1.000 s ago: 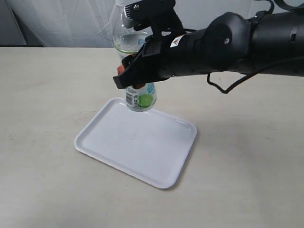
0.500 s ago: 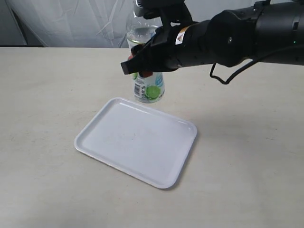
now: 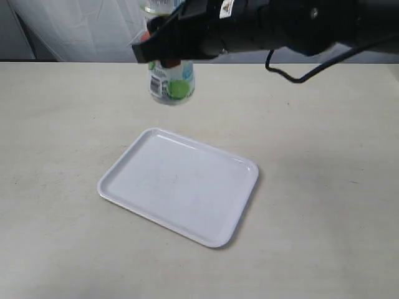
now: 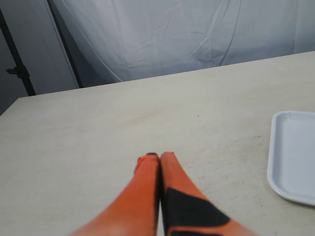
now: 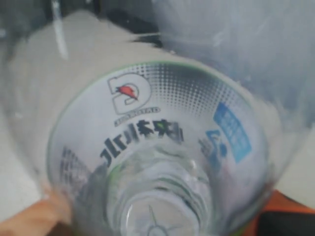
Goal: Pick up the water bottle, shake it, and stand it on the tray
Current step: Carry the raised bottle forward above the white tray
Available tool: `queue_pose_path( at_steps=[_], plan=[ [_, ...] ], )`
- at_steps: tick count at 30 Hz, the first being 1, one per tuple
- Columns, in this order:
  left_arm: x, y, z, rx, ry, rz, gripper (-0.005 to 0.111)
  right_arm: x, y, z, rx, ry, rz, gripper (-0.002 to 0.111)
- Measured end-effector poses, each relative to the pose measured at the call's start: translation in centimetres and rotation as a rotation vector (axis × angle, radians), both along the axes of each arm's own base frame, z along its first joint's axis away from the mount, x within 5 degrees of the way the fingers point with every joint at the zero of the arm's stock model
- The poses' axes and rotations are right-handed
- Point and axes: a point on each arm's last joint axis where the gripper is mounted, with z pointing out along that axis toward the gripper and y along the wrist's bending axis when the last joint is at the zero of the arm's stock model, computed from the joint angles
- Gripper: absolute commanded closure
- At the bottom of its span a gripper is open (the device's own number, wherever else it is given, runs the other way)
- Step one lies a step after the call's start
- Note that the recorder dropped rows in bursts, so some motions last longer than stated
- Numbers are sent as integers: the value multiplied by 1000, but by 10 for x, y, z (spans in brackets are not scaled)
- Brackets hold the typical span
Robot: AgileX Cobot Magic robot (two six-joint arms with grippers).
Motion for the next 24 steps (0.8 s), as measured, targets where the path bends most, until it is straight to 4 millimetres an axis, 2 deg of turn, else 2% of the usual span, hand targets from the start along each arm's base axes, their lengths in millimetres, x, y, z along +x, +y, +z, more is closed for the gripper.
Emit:
queue_pose_path(
  at_steps=[2,3,5,7,8,9,12,14,16,18,19,20,22,23,24],
  plan=[
    [0,0,0,0,0,0,106,0,0,-5,-8,7,-1,109],
    [0,0,0,0,0,0,106,0,0,-15,-35,31,0,109],
    [0,0,0,0,0,0,106,1,2,-48,-127,116,6,109],
    [0,0,0,0,0,0,106,-1,1,-64,-191,180,13,109],
    [0,0,0,0,0,0,106,-3,1,-63,-202,191,18,109],
    [0,0,0,0,0,0,106,-4,1,-53,-182,173,21,109],
    [0,0,0,0,0,0,106,-5,0,-4,-38,42,14,109],
    [0,0,0,0,0,0,106,-5,-2,8,13,-3,7,109],
    [0,0,0,0,0,0,106,-4,-1,-4,-9,25,5,109],
    [0,0,0,0,0,0,106,-3,3,-33,-96,93,14,109],
    [0,0,0,0,0,0,106,-3,3,-56,-194,141,26,109],
    [0,0,0,0,0,0,106,-2,0,-61,-210,170,6,109],
    [0,0,0,0,0,0,106,6,-8,-55,-145,203,-79,109],
    [0,0,0,0,0,0,106,5,-7,-44,-121,141,-58,109],
    [0,0,0,0,0,0,106,1,-4,-41,-142,98,-25,109]
  ],
)
